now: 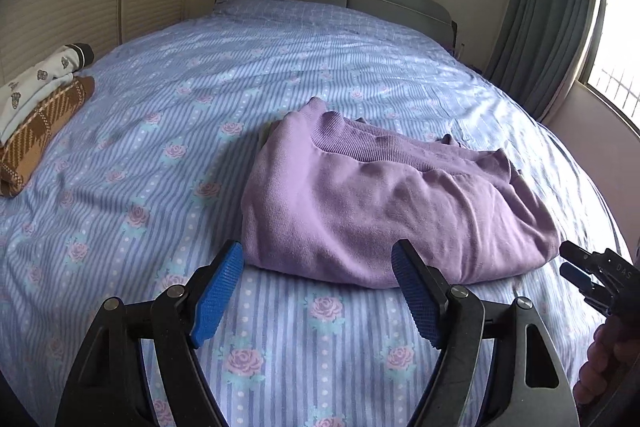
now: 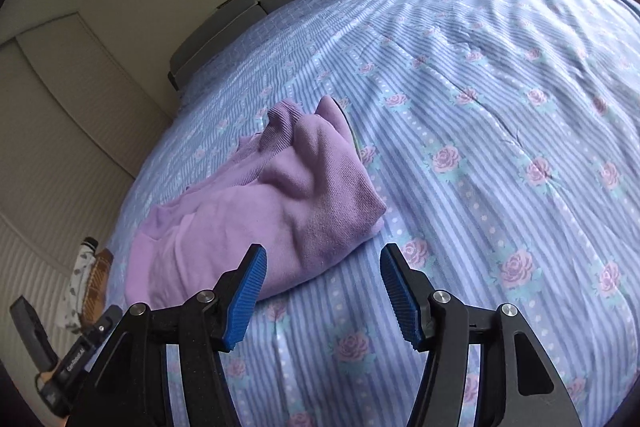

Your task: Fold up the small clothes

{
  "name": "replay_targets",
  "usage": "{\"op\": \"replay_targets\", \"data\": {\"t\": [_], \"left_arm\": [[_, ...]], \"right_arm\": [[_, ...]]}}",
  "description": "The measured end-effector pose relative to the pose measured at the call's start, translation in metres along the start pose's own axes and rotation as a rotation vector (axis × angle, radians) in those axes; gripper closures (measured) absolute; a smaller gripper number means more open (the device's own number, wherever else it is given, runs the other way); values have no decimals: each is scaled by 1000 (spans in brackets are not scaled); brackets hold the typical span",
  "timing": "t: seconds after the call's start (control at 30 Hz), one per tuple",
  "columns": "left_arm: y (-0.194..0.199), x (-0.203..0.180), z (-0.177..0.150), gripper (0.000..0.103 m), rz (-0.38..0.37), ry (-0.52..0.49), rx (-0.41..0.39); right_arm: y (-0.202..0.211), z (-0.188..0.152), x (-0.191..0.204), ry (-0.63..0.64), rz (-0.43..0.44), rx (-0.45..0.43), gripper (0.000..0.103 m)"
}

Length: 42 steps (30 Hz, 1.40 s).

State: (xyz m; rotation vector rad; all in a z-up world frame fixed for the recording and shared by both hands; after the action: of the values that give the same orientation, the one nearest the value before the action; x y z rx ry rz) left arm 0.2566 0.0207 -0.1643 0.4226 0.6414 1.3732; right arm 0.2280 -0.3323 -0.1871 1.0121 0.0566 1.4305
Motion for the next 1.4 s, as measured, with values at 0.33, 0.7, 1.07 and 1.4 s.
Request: {"op": "replay_targets", "data": {"t": [0.33, 0.7, 1.07, 1.4], "left_arm": [[-7, -1, -4, 27, 1, 19, 25], [-13, 8, 8, 27, 41, 88, 21], [6, 27, 16, 27, 64, 115, 14], [58, 108, 28, 27, 189, 180, -55]], "right_arm": [[-44, 0, -16, -211, 99, 72, 43], [-70, 9, -8, -245, 94, -10, 45], [-40, 30, 52, 3, -9, -95, 75], [-36, 8, 225, 528, -149, -278, 76]]}}
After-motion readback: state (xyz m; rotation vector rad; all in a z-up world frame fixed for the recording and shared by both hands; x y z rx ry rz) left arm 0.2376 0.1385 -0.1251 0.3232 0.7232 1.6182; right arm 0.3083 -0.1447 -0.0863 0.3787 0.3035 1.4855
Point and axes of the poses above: each gripper's, at about its wrist camera, not at the fingertips, and y roughly against the way its jaws point, x to its left, z to its top, the point moved 1 cm from there along -y, roughly the way its jaws point, and after that the axes turned 3 degrees about -x, right-handed, at the moved point
